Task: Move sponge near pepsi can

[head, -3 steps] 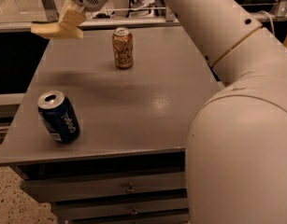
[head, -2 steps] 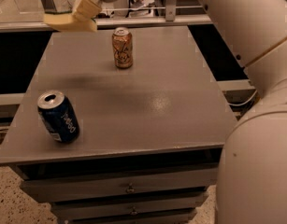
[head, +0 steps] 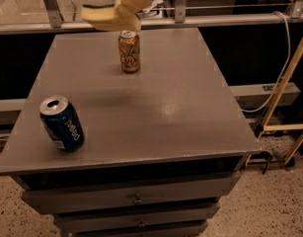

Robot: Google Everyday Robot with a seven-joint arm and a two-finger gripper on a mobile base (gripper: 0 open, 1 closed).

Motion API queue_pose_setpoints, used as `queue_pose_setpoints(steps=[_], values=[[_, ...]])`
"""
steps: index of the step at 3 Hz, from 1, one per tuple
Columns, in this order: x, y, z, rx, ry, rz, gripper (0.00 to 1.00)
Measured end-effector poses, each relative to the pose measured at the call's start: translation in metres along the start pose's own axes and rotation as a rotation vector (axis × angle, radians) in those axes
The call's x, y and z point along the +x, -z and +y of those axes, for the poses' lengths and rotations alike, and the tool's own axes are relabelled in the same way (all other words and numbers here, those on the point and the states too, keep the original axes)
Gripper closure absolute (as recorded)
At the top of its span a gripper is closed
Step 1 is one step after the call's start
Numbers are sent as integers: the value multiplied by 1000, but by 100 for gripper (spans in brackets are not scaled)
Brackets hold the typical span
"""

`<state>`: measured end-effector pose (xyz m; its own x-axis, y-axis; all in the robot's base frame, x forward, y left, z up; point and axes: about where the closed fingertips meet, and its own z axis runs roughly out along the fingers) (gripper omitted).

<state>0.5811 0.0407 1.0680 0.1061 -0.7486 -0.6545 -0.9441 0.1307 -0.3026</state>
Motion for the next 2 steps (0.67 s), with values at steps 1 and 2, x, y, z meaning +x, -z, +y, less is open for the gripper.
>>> queue_pose_setpoints(steps=[1, 2], values=[[33, 36, 15, 27, -51, 126, 100], [35, 32, 14, 25, -38, 119, 100]])
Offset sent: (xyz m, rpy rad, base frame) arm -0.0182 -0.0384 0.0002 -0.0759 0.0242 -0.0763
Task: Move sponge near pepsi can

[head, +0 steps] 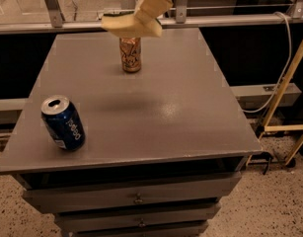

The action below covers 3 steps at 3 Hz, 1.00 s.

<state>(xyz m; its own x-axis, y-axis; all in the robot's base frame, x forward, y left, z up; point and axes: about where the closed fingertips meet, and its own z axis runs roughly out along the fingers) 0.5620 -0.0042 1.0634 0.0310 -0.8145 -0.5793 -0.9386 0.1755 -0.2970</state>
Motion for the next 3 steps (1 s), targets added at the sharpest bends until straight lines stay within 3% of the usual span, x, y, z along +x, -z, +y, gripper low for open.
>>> queue_pose_setpoints(steps=[1, 2, 3], values=[[-10, -3, 23, -12, 64, -89, 100], [-7, -3, 64, -18, 116, -218, 100], [11, 13, 75, -6, 116, -260, 100]])
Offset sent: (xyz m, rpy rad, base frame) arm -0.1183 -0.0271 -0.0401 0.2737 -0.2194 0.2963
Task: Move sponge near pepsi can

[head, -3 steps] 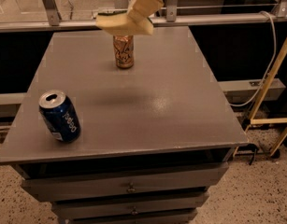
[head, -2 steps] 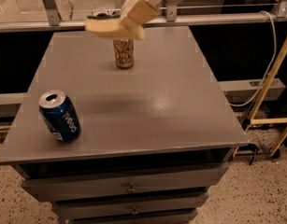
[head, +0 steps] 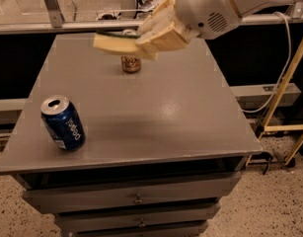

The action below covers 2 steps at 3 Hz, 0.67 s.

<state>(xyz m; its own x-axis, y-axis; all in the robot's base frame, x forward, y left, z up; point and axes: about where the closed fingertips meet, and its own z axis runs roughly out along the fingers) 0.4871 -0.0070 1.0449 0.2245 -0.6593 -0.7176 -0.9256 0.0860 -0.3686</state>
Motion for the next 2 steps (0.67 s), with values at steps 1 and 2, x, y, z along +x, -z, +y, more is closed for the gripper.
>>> queue_pose_setpoints(steps=[1, 2], values=[[-1, 1, -1, 3, 2, 0, 100], [10, -11, 6, 12, 17, -38, 100]])
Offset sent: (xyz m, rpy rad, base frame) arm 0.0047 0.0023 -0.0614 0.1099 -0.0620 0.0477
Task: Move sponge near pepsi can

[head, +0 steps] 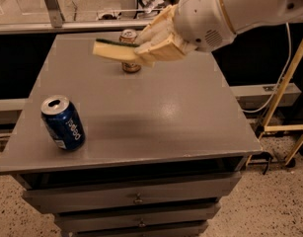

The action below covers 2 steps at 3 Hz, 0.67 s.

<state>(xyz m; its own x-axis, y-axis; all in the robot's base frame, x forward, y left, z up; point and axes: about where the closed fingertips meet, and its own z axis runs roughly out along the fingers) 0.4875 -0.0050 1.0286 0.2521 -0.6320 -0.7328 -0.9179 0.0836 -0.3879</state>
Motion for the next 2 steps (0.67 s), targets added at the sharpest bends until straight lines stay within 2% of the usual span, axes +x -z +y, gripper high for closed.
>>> queue_pose_setpoints(steps=[1, 2], values=[[16, -29, 18, -6, 49, -51, 100], [37, -46, 31, -11, 70, -75, 100]])
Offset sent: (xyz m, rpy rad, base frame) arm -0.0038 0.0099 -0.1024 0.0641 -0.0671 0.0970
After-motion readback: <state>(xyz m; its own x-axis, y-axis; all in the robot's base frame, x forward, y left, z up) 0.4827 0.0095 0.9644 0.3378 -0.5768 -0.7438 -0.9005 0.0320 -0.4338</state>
